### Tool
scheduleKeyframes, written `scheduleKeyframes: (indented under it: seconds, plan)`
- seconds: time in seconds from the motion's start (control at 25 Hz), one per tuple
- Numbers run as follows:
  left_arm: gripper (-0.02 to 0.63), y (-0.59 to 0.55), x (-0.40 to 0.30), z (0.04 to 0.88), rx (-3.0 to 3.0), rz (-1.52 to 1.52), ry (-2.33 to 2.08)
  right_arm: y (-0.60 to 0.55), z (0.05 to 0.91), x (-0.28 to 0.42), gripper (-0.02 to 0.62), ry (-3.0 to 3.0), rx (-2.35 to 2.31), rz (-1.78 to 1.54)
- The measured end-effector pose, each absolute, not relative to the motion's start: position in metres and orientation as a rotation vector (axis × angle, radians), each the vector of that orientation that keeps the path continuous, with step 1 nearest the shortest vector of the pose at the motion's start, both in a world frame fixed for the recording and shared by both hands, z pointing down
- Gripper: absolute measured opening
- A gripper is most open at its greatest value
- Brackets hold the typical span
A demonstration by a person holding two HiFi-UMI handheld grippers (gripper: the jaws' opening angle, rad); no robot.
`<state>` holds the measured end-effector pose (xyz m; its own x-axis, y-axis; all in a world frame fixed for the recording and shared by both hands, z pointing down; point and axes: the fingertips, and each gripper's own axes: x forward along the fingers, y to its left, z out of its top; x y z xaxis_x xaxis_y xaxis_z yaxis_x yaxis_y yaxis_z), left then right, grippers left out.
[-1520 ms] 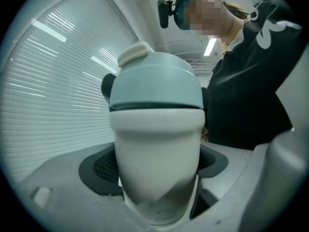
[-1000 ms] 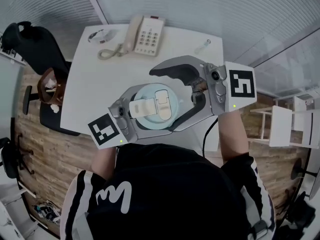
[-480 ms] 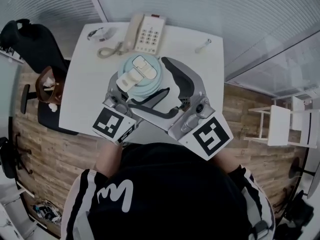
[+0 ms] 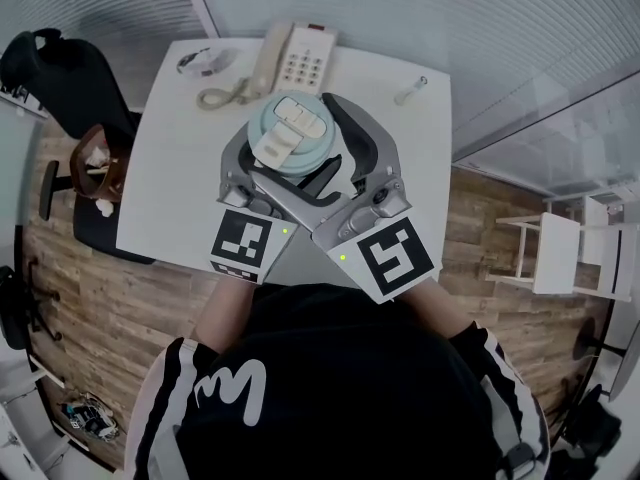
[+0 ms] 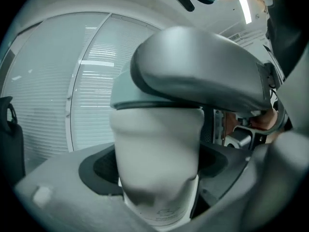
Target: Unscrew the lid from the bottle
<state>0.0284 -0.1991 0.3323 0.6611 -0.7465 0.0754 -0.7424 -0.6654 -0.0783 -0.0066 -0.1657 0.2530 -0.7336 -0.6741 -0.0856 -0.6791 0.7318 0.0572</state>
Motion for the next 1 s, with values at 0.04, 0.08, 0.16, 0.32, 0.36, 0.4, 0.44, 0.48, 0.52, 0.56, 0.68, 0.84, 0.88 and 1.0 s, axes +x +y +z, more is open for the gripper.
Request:
scheduleKeyframes:
  seconds: [0.04, 0.08, 0.16, 0.32, 0.36, 0.4, 0.44, 0.48, 0.52, 0.56, 0.68, 0.84, 0.88, 1.0]
  plan:
    - [0.436, -0.198, 0.029, 0.333, -2.836, -0.152, 1.258, -0.165, 0.253, -0.006, 0.419, 2.876, -1.106, 0.124]
    - [0.437, -0.196, 0.029, 0.332, -2.845, -0.146, 1.245, -0.163, 0.253, -0.006, 0.422, 2.883, -1.079, 0.111]
    - [0.436, -0.191, 0.03, 0.33, -2.859, -0.135, 1.206, -0.159, 0.252, -0.005, 0.42, 2.895, -0.997, 0.085]
    - [0.436, -0.182, 0.03, 0.32, -2.881, -0.102, 1.112, -0.15, 0.249, 0.0, 0.417, 2.938, -0.762, 0.09]
    - [0.436, -0.181, 0.029, 0.319, -2.877, -0.107, 1.102, -0.149, 0.249, 0.002, 0.412, 2.955, -0.703, 0.114]
    - [0.436, -0.18, 0.028, 0.319, -2.873, -0.118, 1.098, -0.149, 0.249, 0.004, 0.407, 2.967, -0.664, 0.128]
    - [0.436, -0.18, 0.028, 0.319, -2.874, -0.123, 1.096, -0.148, 0.248, 0.004, 0.402, 2.97, -0.647, 0.133]
    - [0.436, -0.179, 0.029, 0.319, -2.885, -0.117, 1.093, -0.148, 0.246, 0.004, 0.402, 2.964, -0.646, 0.14]
    - [0.436, -0.179, 0.03, 0.319, -2.905, -0.095, 1.085, -0.146, 0.243, 0.002, 0.4, 2.952, -0.653, 0.152]
    - [0.436, -0.179, 0.031, 0.317, -2.927, -0.063, 1.07, -0.144, 0.239, -0.001, 0.4, 2.943, -0.662, 0.165]
    - [0.436, -0.178, 0.031, 0.313, -2.965, 0.052, 1.073, -0.142, 0.237, -0.006, 0.399, 2.953, -0.695, 0.197]
    - [0.436, -0.187, 0.02, 0.309, -2.883, 0.1, 1.251, -0.147, 0.236, -0.013, 0.39, 2.947, -0.781, 0.151]
    - [0.434, -0.19, 0.019, 0.309, -2.837, 0.065, 1.285, -0.148, 0.236, -0.015, 0.416, 2.944, -0.806, 0.14]
    - [0.436, -0.193, 0.019, 0.306, -2.744, 0.022, 1.326, -0.157, 0.237, -0.019, 0.451, 2.935, -0.935, 0.154]
